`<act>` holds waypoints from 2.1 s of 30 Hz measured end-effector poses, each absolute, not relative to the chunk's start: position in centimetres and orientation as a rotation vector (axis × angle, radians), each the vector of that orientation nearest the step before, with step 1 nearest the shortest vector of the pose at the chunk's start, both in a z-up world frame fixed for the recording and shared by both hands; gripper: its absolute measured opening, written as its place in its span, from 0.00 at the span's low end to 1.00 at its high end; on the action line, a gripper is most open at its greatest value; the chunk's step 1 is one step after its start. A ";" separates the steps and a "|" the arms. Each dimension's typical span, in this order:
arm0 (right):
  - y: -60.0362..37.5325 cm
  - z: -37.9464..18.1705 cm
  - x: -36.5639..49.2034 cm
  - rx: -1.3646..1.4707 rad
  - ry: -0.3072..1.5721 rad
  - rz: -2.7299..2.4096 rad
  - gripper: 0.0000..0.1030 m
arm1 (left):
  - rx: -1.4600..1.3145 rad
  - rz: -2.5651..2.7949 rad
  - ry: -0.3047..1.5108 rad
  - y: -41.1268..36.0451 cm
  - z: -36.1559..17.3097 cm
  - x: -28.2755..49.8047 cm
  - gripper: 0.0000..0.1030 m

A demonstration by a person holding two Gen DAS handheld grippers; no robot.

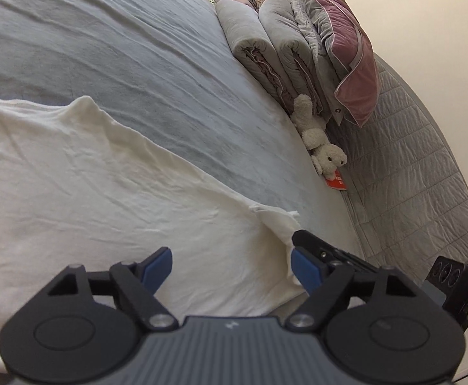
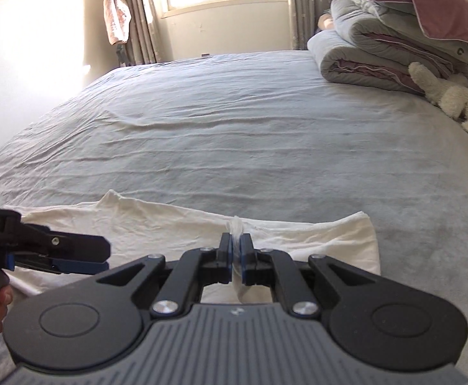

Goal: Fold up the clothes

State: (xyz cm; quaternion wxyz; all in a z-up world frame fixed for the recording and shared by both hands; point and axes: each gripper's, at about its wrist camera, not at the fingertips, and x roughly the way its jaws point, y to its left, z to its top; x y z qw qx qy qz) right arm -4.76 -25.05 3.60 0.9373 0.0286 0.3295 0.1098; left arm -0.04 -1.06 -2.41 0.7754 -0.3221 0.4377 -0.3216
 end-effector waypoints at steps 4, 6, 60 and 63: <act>-22.1 3.1 -5.7 0.022 0.695 0.328 0.04 | -0.783 -0.696 0.962 -1.2 -3.3 0.0 0.79; -20.8 2.9 -6.2 -0.001 0.699 0.375 0.04 | -0.813 -0.677 0.965 -1.1 -3.8 0.1 0.77; -19.8 2.6 -6.9 0.128 0.621 0.558 0.05 | -0.636 -0.544 0.832 -1.7 -1.6 0.0 0.02; -18.9 2.7 -6.5 0.175 0.631 0.574 0.05 | -0.583 -0.532 0.837 -0.6 -0.8 0.3 0.02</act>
